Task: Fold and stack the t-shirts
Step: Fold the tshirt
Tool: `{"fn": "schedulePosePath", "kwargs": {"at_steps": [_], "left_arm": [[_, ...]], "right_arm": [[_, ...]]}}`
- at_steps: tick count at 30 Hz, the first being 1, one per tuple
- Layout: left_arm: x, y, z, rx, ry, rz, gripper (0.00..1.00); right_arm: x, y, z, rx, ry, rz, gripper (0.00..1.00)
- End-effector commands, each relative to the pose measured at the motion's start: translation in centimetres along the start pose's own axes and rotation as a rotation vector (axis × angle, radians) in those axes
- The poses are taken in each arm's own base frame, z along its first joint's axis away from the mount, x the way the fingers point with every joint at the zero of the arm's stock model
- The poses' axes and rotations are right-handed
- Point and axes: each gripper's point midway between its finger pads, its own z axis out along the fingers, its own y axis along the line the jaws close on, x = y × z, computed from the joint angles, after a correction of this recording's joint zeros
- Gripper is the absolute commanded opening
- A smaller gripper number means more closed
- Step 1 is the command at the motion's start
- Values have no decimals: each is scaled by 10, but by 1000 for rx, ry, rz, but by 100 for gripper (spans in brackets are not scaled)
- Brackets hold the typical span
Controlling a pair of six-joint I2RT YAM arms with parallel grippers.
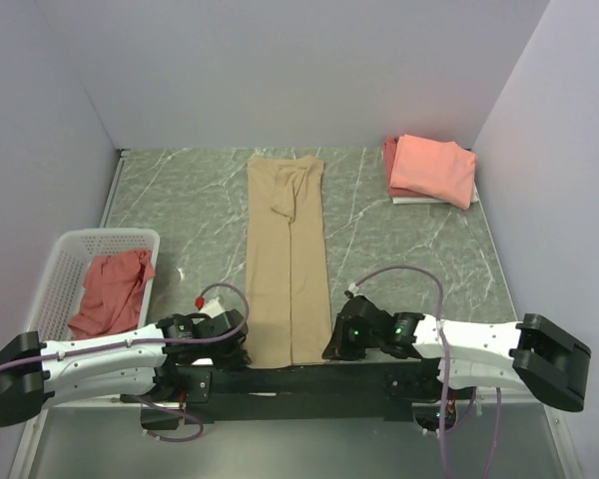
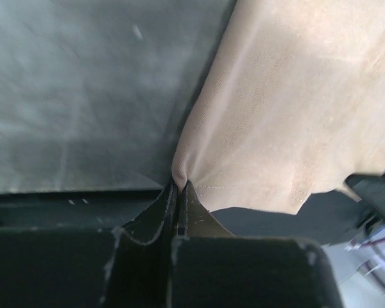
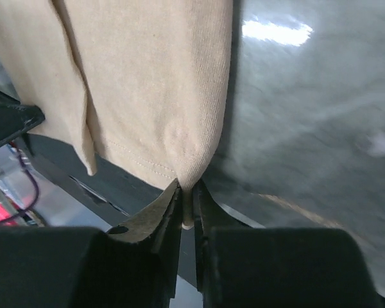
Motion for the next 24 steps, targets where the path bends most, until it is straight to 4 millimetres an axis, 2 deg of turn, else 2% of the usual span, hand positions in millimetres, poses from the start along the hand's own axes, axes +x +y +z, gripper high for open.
{"fn": "schedulePosePath", "kwargs": {"at_steps": [1,6,8,12,13,16,18,20,21,23,24], "left_arm": [[18,1,-3,-25,44,-4,1],[41,-6,-8,-25,81,51,1],[41,-8,-7,-32,72,63,0],[34,-33,-19,41,33,69,0],[27,-38,-20,58,-4,74,0],[10,-57,-26,106,-57,88,0],[-8,-75,-29,139,-93,65,0],[-31,-82,-27,124,-143,74,0],[-39,-95,-32,153,-156,78,0],[-61,-102,-32,145,-201,84,0],[-70,-113,-38,166,-222,81,0]], "right_arm": [[14,-49,-11,149,38,-47,14],[21,-53,-28,124,51,-78,12],[18,-54,-32,134,36,-94,12],[4,-35,-39,122,-8,-135,13],[-3,-23,-41,103,-27,-142,13],[-25,-2,-40,124,-82,-187,11],[-46,17,-39,130,-128,-212,11],[-60,27,-34,136,-142,-228,10],[-76,40,-37,117,-176,-216,10],[-94,47,-35,116,-200,-225,10],[-104,53,-32,120,-205,-223,9]]}}
